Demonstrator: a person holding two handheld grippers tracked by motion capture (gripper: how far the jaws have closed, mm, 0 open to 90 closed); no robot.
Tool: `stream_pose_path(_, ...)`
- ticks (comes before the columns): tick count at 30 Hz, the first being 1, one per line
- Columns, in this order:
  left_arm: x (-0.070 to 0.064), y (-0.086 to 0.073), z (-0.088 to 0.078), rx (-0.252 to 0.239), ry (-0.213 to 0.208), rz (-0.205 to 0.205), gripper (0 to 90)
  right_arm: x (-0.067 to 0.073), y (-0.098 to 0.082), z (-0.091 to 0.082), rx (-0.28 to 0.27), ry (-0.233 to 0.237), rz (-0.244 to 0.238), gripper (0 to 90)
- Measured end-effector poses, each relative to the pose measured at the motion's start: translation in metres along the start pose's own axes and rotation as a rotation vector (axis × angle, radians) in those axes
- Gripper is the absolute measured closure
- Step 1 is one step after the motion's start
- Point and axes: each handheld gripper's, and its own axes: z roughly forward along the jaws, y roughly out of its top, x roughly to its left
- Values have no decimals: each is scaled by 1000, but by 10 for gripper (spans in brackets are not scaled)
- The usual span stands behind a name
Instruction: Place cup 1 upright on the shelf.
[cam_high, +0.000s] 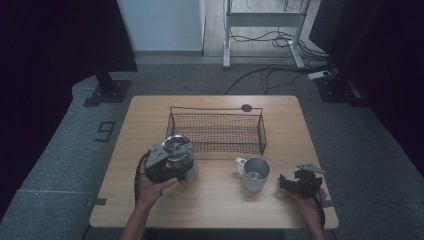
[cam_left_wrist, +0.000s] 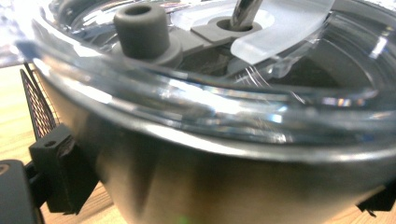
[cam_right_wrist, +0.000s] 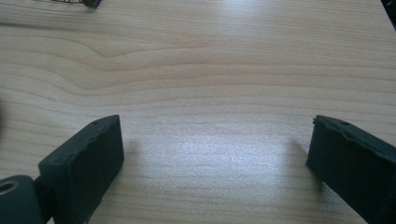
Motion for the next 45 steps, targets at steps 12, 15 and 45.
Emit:
stream_pose_path(12,3,10,1,1,-7,3,41,0,0,0,-1,-3,2,39)
stream_pose_path(15,2,13,1,-1,-8,7,41,0,0,0,-1,-3,3,39)
stream_pose_path(45,5,35,6,-10,-18,12,41,0,0,0,-3,-5,7,43)
